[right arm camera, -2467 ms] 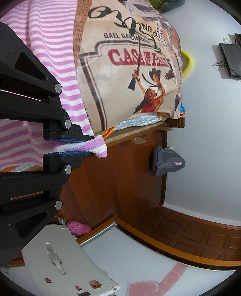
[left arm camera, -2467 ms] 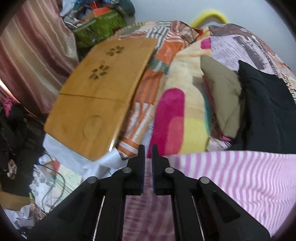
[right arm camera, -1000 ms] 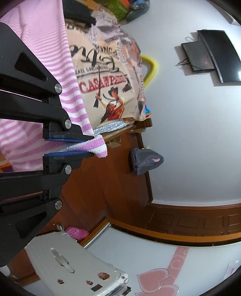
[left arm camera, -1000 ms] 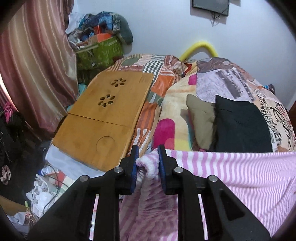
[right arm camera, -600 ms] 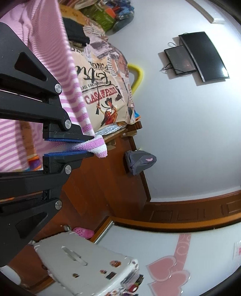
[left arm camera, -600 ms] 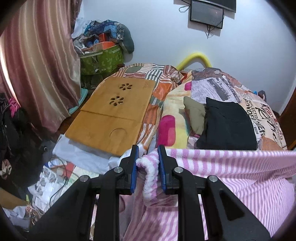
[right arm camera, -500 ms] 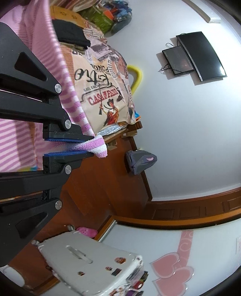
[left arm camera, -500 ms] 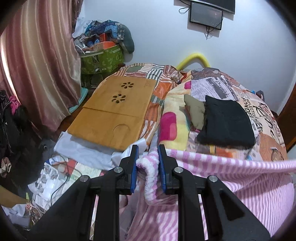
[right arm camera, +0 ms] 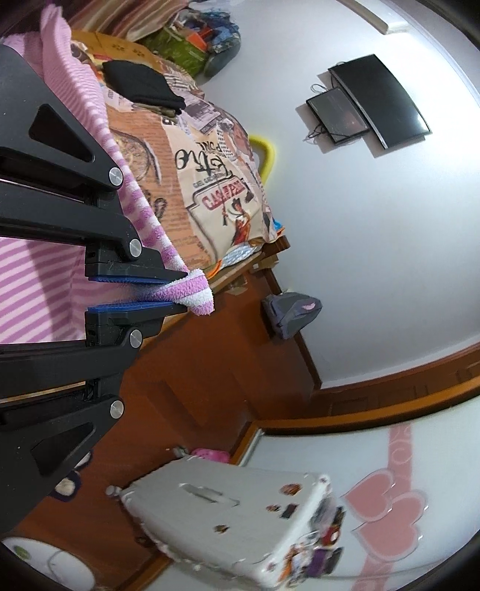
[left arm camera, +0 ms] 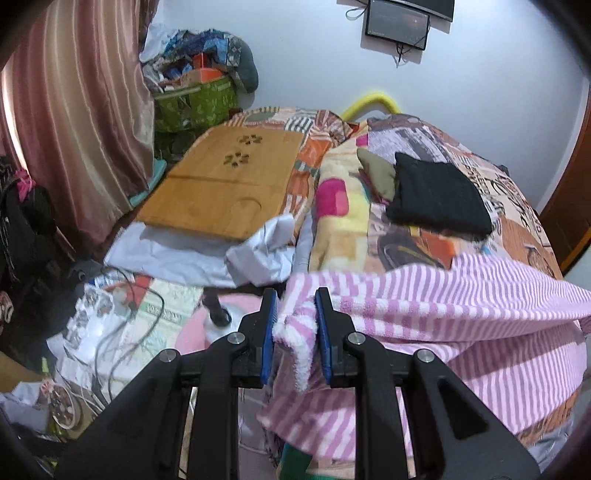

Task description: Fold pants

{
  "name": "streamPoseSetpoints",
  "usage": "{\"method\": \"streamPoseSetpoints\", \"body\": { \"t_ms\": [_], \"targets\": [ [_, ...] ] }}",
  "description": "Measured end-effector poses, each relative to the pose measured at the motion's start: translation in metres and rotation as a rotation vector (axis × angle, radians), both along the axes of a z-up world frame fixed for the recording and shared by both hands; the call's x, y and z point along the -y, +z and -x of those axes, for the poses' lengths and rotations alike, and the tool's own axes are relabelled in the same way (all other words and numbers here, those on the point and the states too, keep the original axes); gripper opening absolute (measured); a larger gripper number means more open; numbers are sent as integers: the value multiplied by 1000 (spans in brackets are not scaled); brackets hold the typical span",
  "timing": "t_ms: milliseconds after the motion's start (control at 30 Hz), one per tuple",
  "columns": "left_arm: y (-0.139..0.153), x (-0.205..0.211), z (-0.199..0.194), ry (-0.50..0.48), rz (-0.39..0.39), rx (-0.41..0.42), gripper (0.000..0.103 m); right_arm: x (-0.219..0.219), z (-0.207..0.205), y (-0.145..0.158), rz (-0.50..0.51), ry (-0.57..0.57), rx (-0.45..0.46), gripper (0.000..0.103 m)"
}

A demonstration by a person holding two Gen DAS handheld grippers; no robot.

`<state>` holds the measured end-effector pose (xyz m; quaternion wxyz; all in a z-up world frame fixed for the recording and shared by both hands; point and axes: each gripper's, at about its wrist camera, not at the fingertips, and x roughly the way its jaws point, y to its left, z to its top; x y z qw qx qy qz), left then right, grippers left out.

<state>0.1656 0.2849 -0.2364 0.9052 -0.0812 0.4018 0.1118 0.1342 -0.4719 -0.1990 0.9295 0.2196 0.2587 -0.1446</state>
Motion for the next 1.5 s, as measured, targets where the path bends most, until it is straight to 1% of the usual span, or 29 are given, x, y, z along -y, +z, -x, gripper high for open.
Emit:
{"method": "streamPoseSetpoints", "body": {
  "t_ms": [133,200,300,400,533,667,733,800,867,933,1000,1100,1233,1333,1467,1500],
  "targets": [
    [-19,-3,15,-1,42,-15,20,4,20,-19,-46,-23,-21,7],
    [-25,-2,22,-9,50,-16,20,5,30,-28,-63,-33,-36,7],
    [-34,2,30,-14,38,-24,21,7,40,-41,-83,-38,-65,7],
    [-49,5,35,-16,26,-56,21,8,46,-55,-100,-43,-98,7],
    [-72,7,42,-8,36,-96,21,10,55,-70,-138,-51,-117,7],
    [-79,6,47,15,48,-94,24,7,57,-80,-138,-44,-150,8],
    [-76,7,47,26,41,-101,28,7,56,-86,-148,-28,-176,9],
    [-72,9,48,26,19,-111,28,7,57,-90,-145,-17,-205,10],
    [-65,11,53,21,2,-118,29,7,60,-92,-134,-14,-231,12],
    [-57,12,57,25,-1,-121,30,8,64,-94,-121,-23,-256,19],
    [-49,14,60,33,-4,-119,30,11,70,-94,-116,-37,-267,23],
    [-32,19,62,48,-25,-112,30,15,79,-89,-97,-71,-279,24],
    [-9,35,55,42,6,-85,30,7,87,-69,-51,-62,-258,24],
    [0,58,46,-5,4,-70,30,-14,80,-53,-14,10,-234,24],
    [2,108,32,-136,-16,-66,30,-68,58,-31,64,191,-201,26],
    [0,119,29,-163,-21,-69,30,-83,53,-27,78,239,-192,29]
  ]
}}
